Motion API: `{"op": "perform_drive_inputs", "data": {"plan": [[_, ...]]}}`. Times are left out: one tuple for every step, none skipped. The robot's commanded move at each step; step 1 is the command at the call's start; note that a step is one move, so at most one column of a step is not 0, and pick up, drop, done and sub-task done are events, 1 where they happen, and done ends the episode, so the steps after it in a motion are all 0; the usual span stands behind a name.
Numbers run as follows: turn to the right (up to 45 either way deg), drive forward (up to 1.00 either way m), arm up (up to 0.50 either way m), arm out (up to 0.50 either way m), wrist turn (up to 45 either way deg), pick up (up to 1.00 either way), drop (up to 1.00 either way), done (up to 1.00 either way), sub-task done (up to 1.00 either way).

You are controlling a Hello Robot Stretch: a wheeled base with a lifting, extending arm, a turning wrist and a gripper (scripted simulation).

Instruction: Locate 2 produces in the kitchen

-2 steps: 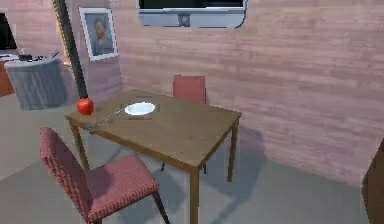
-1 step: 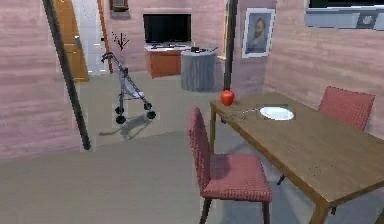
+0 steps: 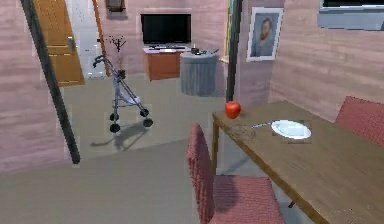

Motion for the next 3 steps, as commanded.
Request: {"op": "perform_drive_inputs", "data": {"plan": [[12.0,0.0,0.0,0.0,0.0,0.0,0.0,0.0,0.0],[0.0,0.0,0.0,0.0,0.0,0.0,0.0,0.0,1.0],[45.0,0.0,0.0,0.0,0.0,0.0,0.0,0.0,0.0]]}}
